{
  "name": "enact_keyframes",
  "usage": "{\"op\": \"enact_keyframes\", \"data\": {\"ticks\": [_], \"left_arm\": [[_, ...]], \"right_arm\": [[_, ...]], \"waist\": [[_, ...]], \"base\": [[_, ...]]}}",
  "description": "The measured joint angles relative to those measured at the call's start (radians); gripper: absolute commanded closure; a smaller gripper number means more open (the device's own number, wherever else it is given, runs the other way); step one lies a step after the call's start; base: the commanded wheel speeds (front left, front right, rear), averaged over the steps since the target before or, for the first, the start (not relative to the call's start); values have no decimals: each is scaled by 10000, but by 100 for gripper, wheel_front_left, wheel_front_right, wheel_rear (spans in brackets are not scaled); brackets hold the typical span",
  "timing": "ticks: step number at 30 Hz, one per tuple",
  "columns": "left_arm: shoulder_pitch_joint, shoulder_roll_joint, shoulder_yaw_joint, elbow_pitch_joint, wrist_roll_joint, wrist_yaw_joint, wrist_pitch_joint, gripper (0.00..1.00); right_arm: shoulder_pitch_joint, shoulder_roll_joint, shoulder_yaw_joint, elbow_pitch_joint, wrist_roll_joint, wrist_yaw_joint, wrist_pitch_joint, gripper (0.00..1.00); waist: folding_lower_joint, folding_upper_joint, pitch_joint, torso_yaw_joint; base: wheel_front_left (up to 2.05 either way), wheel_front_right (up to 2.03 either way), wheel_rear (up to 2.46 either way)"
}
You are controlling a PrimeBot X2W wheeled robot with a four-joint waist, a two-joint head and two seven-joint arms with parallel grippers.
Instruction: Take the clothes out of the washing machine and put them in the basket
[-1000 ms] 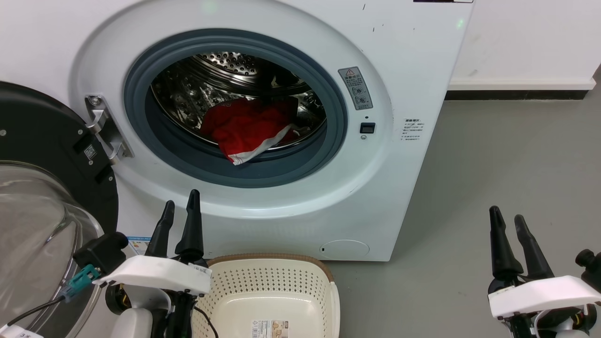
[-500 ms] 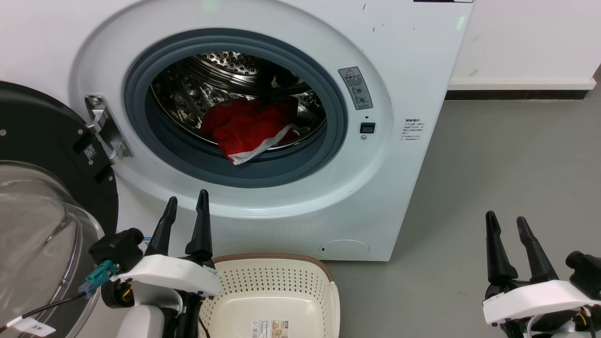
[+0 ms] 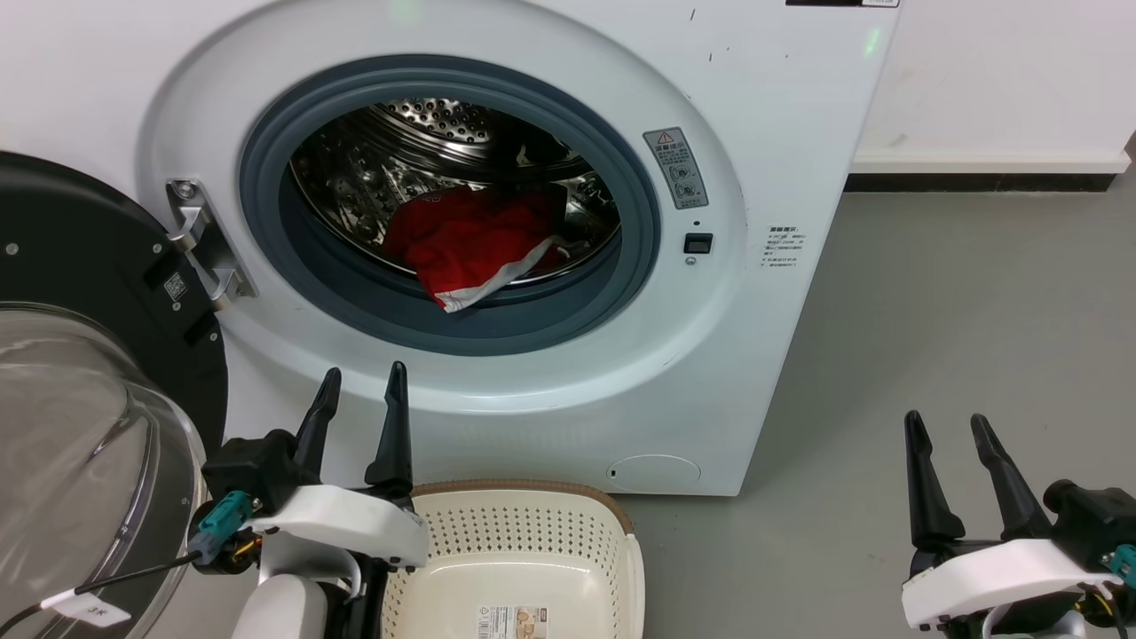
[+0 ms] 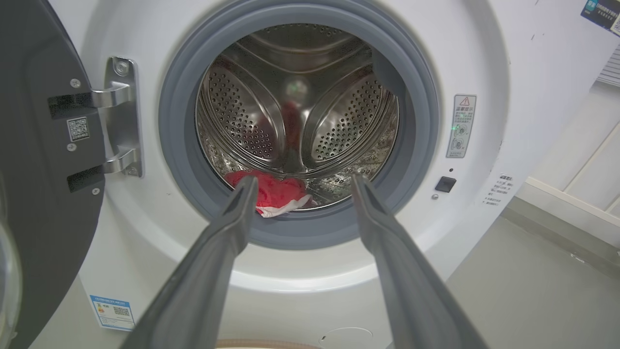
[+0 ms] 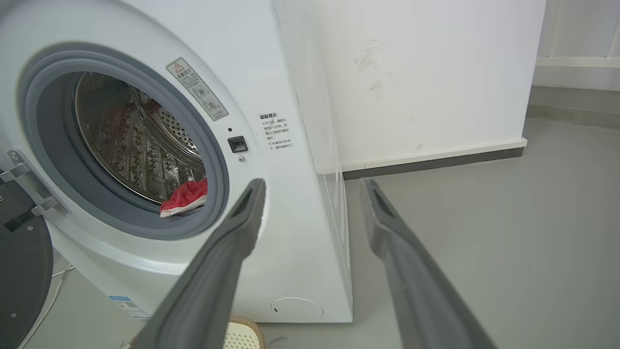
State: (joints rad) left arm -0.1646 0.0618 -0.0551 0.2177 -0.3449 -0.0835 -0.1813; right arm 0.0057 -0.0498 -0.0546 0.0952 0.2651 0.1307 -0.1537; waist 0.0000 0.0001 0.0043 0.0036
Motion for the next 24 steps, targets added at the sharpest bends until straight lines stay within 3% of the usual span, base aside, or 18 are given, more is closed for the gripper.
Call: {"op": "enact_keyframes", "data": {"ticks": [24], "left_arm": [[-76, 155, -155, 324, 1962, 324, -510, 0]], "right_arm": [[176, 0, -4, -56, -1977, 2, -134, 0]], "waist": [[0, 0, -25, 73]], "base": [[0, 0, 0]]}}
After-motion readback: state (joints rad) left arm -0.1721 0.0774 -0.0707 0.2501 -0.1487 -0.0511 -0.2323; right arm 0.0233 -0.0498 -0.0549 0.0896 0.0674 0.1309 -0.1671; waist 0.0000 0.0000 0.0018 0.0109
